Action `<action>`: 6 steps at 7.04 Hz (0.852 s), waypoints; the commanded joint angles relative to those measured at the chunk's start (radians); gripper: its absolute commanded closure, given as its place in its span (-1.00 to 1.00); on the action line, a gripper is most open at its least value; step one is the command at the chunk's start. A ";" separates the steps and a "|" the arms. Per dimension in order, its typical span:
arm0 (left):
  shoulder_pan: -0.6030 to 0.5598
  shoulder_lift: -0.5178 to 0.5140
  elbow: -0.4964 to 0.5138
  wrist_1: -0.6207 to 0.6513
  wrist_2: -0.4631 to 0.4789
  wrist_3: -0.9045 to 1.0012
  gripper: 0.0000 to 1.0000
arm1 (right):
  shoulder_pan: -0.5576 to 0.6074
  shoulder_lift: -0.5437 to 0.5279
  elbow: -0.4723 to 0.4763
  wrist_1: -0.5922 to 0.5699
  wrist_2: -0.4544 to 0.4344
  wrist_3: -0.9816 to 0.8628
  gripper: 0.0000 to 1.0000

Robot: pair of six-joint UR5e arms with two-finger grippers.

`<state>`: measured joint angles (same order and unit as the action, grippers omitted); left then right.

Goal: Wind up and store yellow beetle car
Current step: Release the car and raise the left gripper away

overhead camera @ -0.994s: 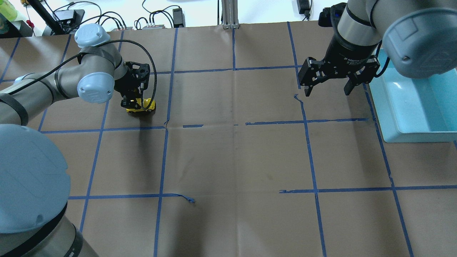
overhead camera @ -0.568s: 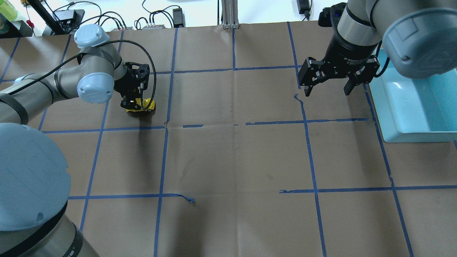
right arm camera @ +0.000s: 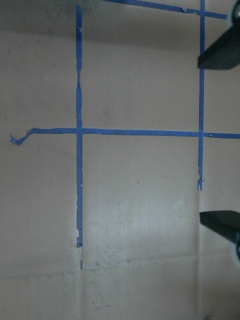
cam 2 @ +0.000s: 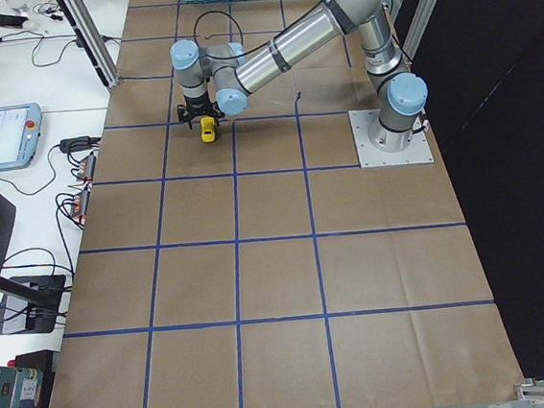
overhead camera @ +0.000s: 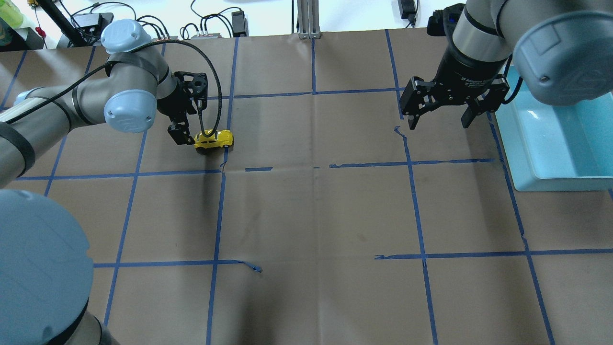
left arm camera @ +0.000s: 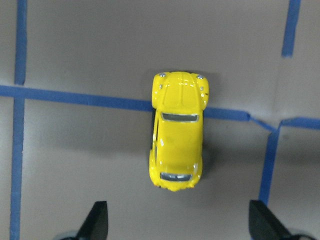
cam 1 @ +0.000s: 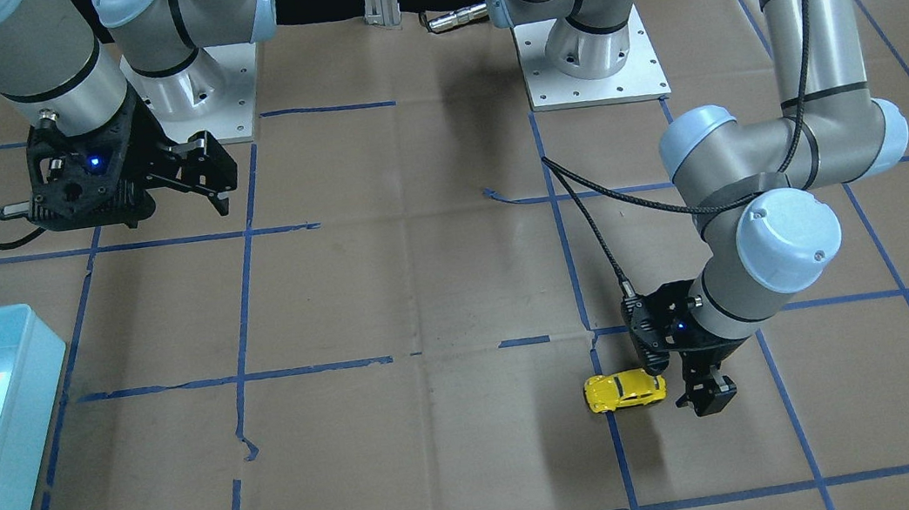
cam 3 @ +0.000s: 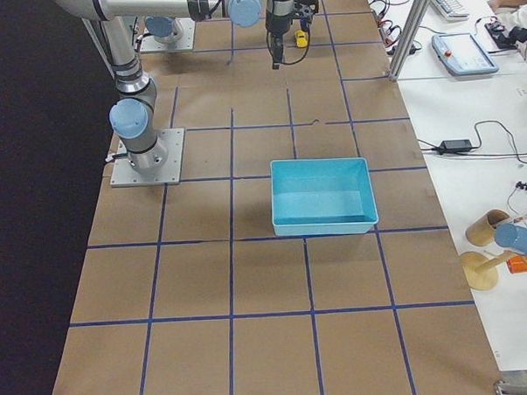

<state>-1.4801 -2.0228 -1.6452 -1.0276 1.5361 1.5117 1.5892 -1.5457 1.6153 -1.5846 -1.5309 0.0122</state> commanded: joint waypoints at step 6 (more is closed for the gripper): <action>-0.086 0.303 0.076 -0.297 0.003 -1.381 -0.98 | -0.002 -0.004 -0.015 -0.037 -0.009 -0.067 -1.00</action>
<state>-1.5595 -1.7361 -1.5906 -1.2741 1.5407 0.3457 1.5883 -1.5467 1.6074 -1.6156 -1.5361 -0.0165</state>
